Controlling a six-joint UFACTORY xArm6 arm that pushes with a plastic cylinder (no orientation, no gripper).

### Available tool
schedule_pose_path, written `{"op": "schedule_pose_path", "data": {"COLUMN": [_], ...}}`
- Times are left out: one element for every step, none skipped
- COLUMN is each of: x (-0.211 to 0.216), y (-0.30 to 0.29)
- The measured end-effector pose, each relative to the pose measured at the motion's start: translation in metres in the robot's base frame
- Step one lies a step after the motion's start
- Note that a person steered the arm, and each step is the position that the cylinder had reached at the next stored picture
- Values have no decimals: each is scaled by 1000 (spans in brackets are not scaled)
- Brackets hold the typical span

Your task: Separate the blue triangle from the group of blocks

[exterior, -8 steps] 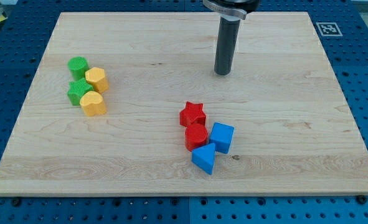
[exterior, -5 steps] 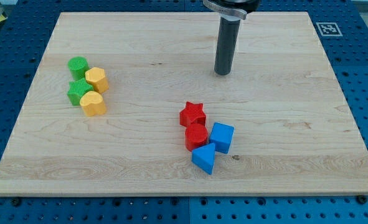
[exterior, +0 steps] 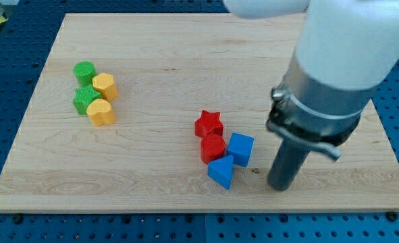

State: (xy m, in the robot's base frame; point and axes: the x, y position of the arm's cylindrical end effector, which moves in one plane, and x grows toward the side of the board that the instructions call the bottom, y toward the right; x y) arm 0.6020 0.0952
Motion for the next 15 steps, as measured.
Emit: {"op": "schedule_pose_path", "data": {"x": [17, 15, -1, -3, -3, -3, -3, -6, -17, -35, -56, -76, -61, -34, -37], "y": [-29, -29, -50, -76, -82, -84, -108, -124, -120, -101, -83, -81, -81, -93, -134]}}
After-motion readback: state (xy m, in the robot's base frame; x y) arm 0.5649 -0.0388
